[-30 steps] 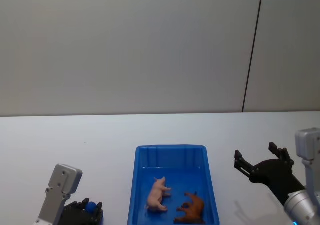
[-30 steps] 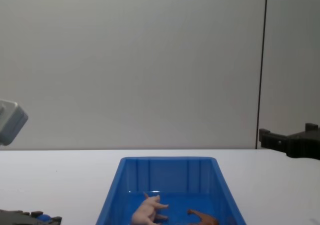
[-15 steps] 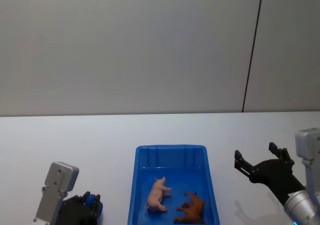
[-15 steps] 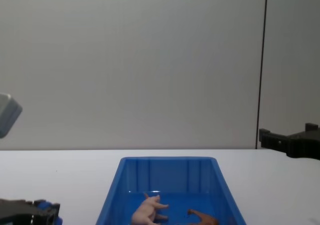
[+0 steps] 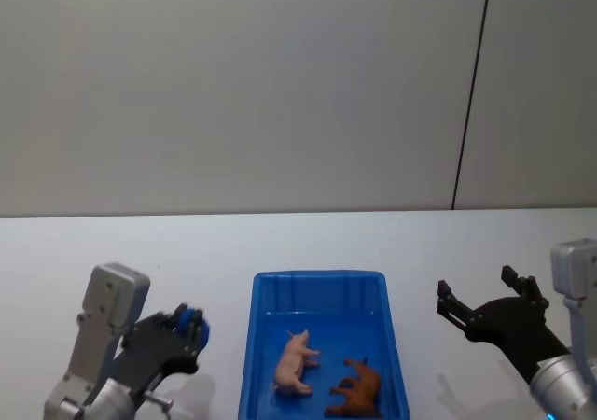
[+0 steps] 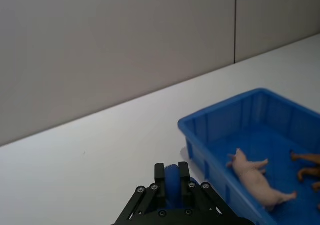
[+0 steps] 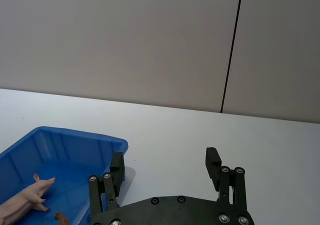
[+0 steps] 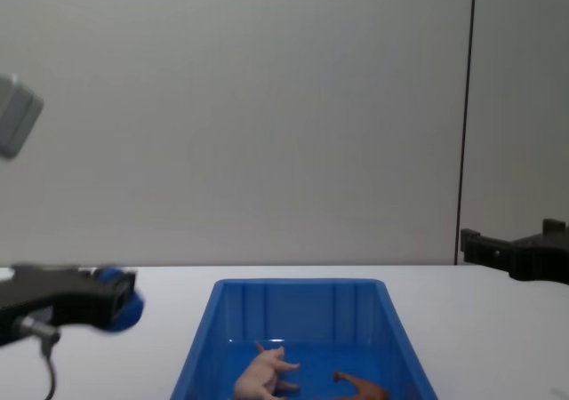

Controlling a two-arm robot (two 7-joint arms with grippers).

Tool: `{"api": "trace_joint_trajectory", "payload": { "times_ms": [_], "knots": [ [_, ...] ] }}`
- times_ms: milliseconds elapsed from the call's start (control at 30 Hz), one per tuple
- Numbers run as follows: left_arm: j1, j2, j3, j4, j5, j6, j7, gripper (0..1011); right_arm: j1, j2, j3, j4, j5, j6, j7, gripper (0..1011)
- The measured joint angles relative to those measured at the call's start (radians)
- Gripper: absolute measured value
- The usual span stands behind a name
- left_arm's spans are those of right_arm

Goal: Pick up the two dolls from the table and place them into the box.

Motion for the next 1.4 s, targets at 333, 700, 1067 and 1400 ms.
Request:
{"api": "trace_joint_trajectory", "payload": {
  "times_ms": [333,700,1067,1400],
  "knots": [
    [-0.068,-0.047,0.009,-0.006,0.039,-0.054,-0.11,145,0.0,0.0,0.0,0.0,0.0,0.0,0.0,1001],
    [-0.15,-0.12,0.037,0.037,0.067,-0.087,-0.236,199,0.0,0.0,0.0,0.0,0.0,0.0,0.0,1001],
    [-0.203,-0.169,0.058,0.076,0.08,-0.1,-0.317,533,0.0,0.0,0.0,0.0,0.0,0.0,0.0,1001],
    [-0.225,-0.19,0.067,0.093,0.086,-0.105,-0.351,848,0.0,0.0,0.0,0.0,0.0,0.0,0.0,1001]
  ]
}}
